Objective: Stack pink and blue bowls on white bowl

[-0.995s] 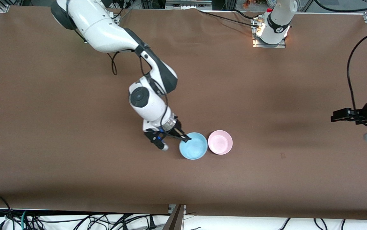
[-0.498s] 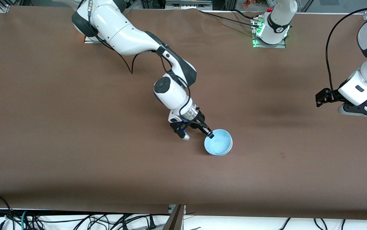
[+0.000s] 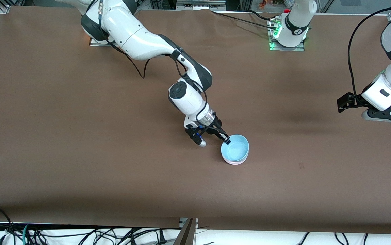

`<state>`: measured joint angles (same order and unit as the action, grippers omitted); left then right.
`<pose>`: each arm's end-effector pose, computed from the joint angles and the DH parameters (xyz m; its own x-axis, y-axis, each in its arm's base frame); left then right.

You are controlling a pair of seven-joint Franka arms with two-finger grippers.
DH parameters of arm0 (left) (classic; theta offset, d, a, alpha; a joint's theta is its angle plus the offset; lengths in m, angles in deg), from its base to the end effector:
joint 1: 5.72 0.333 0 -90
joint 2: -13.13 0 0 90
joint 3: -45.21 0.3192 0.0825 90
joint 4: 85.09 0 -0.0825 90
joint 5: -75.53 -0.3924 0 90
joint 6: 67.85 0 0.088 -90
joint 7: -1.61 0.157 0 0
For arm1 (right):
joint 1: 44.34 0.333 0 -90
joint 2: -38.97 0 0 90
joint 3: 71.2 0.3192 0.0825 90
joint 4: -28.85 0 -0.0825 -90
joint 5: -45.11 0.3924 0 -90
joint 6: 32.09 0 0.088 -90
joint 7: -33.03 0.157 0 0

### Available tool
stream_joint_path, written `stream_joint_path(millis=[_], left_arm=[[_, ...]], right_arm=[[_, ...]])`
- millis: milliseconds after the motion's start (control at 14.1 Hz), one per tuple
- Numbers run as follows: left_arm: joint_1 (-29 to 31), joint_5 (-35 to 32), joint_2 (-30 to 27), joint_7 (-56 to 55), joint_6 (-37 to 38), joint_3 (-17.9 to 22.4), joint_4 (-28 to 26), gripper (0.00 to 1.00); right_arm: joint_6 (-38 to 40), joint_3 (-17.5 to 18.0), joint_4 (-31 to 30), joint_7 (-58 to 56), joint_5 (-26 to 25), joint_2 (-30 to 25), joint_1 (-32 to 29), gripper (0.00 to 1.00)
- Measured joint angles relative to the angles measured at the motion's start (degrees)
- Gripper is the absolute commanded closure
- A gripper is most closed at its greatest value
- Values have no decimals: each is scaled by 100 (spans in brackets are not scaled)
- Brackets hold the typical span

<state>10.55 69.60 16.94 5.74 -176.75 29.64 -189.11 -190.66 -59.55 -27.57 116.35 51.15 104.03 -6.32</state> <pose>0.5929 0.0221 0.4509 0.9957 -0.0921 0.0142 -0.0906 -0.9925 -0.0819 0.6191 0.6087 0.1948 0.6952 -0.6899 -0.2018 -0.6427 -0.4708 -0.6044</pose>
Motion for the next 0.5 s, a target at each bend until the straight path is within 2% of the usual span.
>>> stream_joint_path(millis=[213,498], left_arm=[[122,398,6,-2,1,61,4,0],[352,496,89,4,1,74,59,0]], right_arm=[[0,-24,0,-5,-1,27,1,100],[0,-28,0,-48,-7,96,4,100]])
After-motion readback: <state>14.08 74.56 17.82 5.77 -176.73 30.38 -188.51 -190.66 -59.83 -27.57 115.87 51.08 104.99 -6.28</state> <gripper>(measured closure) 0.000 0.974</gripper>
